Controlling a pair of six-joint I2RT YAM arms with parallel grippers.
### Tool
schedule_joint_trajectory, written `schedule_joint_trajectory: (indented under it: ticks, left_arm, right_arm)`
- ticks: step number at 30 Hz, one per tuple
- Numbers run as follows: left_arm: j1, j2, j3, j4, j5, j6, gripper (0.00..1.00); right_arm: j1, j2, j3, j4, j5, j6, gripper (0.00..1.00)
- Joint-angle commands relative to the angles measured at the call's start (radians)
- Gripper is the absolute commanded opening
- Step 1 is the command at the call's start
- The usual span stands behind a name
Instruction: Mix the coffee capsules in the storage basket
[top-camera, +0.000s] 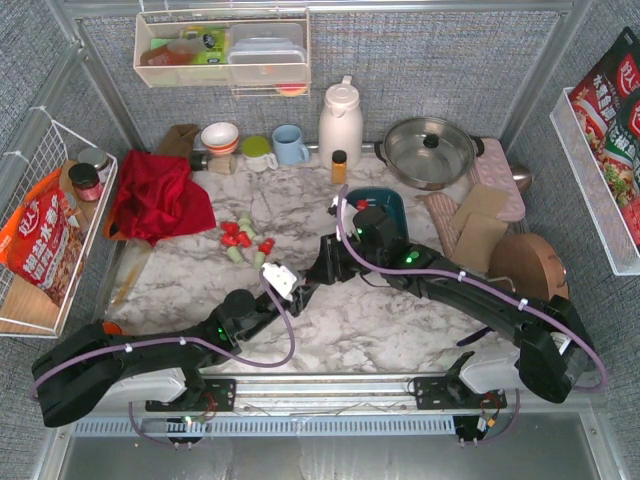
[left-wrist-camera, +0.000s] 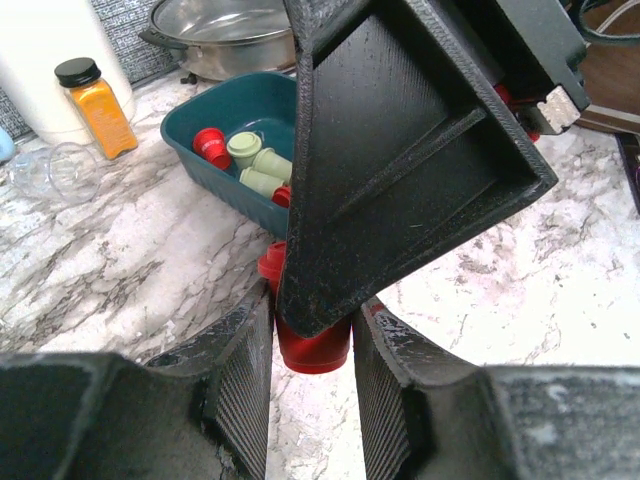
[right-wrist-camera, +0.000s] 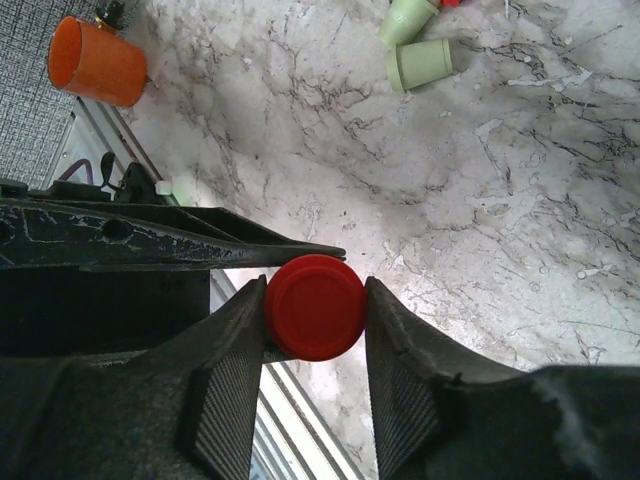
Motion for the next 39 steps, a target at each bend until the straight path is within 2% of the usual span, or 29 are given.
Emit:
schedule_joint_trajectory:
  ticks: [1,6,7,9,10,18,24,26,28,30,32,35,39]
  left_arm:
    - [-0.001,-0.007,0.009,0.039,-0.060,-0.001,0.42]
    - [-0.001,-0.023,0.013,-0.005,-0.118,-0.016,0.57]
    - [0.000,-0.027,0.013,-0.015,-0.129,-0.022,0.66]
    - [0.000,-0.032,0.016,-0.041,-0.162,-0.033,0.97]
    - [-0.001,-0.034,0.017,-0.056,-0.184,-0.039,0.99]
    - [0.002,-0.095,0.015,-0.233,-0.477,-0.207,0.99]
    - [0.033,-0.087,0.090,-0.540,-0.670,-0.435,0.99]
    - [0.079,-0.070,0.121,-0.652,-0.664,-0.522,0.99]
    - [0.153,-0.049,0.145,-0.735,-0.594,-0.598,0.99]
    - [0.230,-0.022,0.156,-0.768,-0.490,-0.647,0.99]
    - [0.280,0.020,0.164,-0.771,-0.415,-0.667,0.99]
    - [0.319,0.108,0.201,-0.774,-0.340,-0.664,0.99]
    - [0.351,0.234,0.297,-0.804,-0.286,-0.629,0.96]
  right_arm:
    - [0.000,0.003,0.001,0.004,0.001,0.012,0.37]
    - [-0.001,0.008,0.007,-0.001,0.015,0.022,0.28]
    - [-0.001,0.008,0.008,-0.003,0.024,0.021,0.27]
    - [-0.004,0.006,0.008,-0.006,0.062,0.015,0.25]
    - [-0.007,0.006,0.008,-0.007,0.090,0.004,0.24]
    - [-0.137,0.026,0.018,-0.040,0.455,-0.127,0.19]
    - [-0.222,0.074,0.005,0.002,0.694,-0.227,0.21]
    - [-0.237,0.107,0.008,0.005,0.708,-0.238,0.32]
    - [-0.246,0.142,0.021,-0.008,0.708,-0.240,0.48]
    - [-0.253,0.173,0.038,-0.047,0.701,-0.243,0.62]
    - [-0.255,0.197,0.071,-0.076,0.693,-0.249,0.72]
    - [-0.255,0.203,0.083,-0.089,0.688,-0.251,0.79]
    - [-0.255,0.182,0.073,-0.089,0.666,-0.252,0.82]
